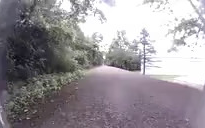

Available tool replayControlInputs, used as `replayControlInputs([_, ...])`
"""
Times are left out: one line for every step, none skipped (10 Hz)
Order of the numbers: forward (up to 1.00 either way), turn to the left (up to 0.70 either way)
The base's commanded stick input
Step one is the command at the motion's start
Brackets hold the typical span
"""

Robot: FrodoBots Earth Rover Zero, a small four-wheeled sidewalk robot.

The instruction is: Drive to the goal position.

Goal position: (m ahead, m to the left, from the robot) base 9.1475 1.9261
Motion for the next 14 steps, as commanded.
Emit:
replayControlInputs([0.70, 0.02])
replayControlInputs([0.70, 0.02])
replayControlInputs([0.70, 0.02])
replayControlInputs([0.70, 0.03])
replayControlInputs([0.70, 0.02])
replayControlInputs([0.70, 0.02])
replayControlInputs([0.70, 0.02])
replayControlInputs([0.70, 0.02])
replayControlInputs([0.70, 0.02])
replayControlInputs([0.70, 0.02])
replayControlInputs([0.70, 0.02])
replayControlInputs([0.70, 0.02])
replayControlInputs([0.70, 0.02])
replayControlInputs([0.70, 0.02])
